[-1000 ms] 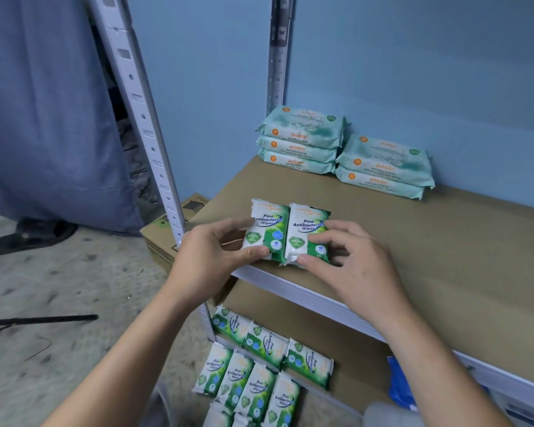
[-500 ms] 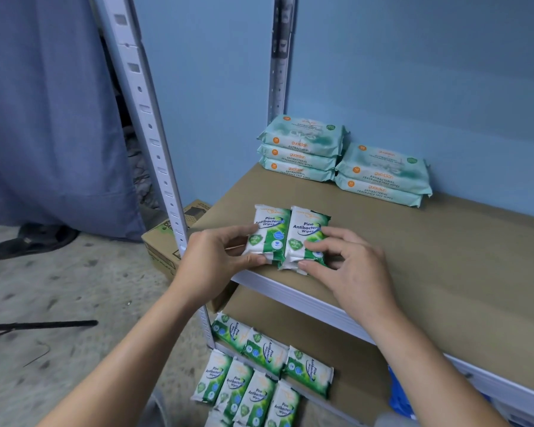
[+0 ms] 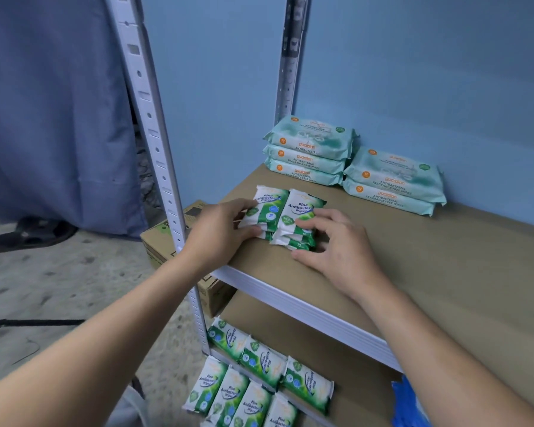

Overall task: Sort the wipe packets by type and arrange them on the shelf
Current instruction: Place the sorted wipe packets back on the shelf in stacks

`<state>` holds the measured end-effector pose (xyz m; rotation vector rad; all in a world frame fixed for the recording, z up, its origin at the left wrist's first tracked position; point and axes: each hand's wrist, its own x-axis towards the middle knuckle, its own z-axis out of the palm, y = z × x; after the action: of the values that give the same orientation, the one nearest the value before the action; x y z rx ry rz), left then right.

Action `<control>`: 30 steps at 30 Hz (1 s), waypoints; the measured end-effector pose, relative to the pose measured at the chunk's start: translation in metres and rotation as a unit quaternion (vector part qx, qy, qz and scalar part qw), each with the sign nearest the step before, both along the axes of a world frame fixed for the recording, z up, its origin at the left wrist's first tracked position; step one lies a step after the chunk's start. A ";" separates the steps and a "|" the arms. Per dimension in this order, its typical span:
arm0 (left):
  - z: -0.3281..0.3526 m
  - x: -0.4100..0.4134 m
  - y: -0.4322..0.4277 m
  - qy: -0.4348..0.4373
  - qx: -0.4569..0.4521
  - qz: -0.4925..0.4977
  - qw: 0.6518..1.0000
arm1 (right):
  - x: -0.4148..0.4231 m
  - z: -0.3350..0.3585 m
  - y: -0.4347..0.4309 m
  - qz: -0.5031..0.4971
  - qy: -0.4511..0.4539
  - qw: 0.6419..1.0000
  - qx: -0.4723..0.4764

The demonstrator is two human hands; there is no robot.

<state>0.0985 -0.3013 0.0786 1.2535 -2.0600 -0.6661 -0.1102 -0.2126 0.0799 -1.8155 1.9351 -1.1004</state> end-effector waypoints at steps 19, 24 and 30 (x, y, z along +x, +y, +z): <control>-0.002 -0.045 -0.098 -0.082 -0.011 0.049 0.995 | -0.002 -0.009 -0.102 -0.063 0.063 0.995 -0.048; -0.003 -0.056 -0.106 -0.113 -0.022 0.044 0.992 | -0.007 -0.011 -0.108 -0.079 0.071 0.993 -0.046; 0.003 -0.053 -0.105 -0.166 -0.015 0.025 0.986 | -0.004 -0.004 -0.109 -0.092 0.103 0.990 -0.001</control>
<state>0.0453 -0.4067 0.0813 1.4759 -2.2846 -0.4227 -0.1147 -0.3217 0.0758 -1.8449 2.2597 -1.0018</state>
